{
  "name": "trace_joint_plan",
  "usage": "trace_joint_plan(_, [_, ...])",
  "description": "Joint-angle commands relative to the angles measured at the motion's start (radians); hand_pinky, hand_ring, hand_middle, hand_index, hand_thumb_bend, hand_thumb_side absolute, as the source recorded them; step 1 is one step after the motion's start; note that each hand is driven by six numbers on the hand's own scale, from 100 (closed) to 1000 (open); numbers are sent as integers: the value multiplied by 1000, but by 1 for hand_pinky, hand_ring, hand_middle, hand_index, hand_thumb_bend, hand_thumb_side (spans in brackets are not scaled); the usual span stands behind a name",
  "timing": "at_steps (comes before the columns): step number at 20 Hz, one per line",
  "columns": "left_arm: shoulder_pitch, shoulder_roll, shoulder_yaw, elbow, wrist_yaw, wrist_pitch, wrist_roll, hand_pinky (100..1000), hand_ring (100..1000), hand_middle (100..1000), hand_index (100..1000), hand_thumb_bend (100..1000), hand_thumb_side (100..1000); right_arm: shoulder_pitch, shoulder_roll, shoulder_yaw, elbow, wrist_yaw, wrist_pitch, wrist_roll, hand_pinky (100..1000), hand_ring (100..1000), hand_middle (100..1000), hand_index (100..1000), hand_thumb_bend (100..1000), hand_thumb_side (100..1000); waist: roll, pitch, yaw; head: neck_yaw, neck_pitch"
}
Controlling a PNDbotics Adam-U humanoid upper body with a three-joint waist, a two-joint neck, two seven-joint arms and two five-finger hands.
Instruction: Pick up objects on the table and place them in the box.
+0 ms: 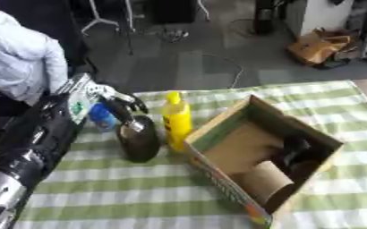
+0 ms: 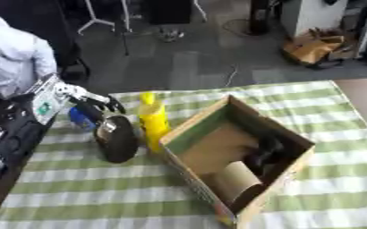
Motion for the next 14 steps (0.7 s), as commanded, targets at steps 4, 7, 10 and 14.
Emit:
trace_joint_plan(4, [-9,5,19,10,5,-7,-19,1000,1000,1000,1000,706,725,-15,-9,-3,-18,-7,-8,-6,823,807,694,611,100,1000,-7,-13,-8,7,4])
trace_joint_plan(7, [-6,1,23,14,0,1,-19,1000,1000,1000,1000,706,725,-15,-8,-2,-18,-9,-8,-6,823,806,692,610,100,1000,-6,-12,-13,9,3])
trace_joint_plan(10, [-1,-3,28,17,-13,3,-19,1000,1000,1000,1000,705,731,-15,-7,-3,-18,-10,-9,-6,823,805,690,608,100,1000,-4,-12,-16,9,2])
trace_joint_plan(14, [7,-8,33,25,-25,0,-19,1000,1000,1000,1000,708,733,-14,-7,-5,-18,-12,-9,-6,824,804,684,604,100,1000,-4,-11,-18,9,0])
